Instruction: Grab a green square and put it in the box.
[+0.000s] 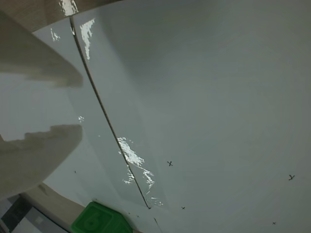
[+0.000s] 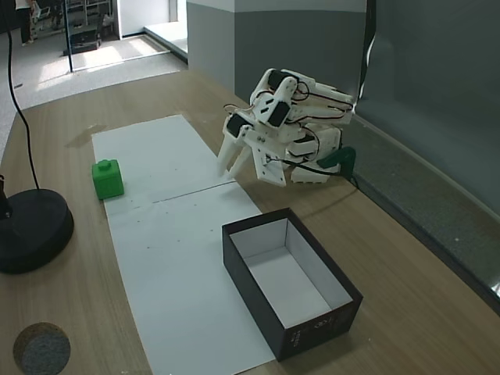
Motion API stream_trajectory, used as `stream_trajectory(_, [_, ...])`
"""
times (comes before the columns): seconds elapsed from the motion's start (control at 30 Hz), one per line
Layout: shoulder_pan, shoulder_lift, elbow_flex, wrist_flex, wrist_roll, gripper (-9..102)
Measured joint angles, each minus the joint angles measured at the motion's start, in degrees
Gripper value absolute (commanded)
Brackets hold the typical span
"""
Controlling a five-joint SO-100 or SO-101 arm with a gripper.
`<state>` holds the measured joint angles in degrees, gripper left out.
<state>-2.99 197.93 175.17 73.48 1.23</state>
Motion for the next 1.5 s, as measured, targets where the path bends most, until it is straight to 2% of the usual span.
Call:
stream_trajectory(0.8, [0.09,0.00,0.00,-0.26,0.00,5])
stream_trajectory(1.27, [1.32,0.00,1.41,-36.47,-0.62,6])
stream_trajectory(1.33, [2.81,-0.35,-0.97,-39.02,-0.62,9])
stream_trajectory(1.5, [10.81,-3.87,-7.03,-39.99,-0.62,25])
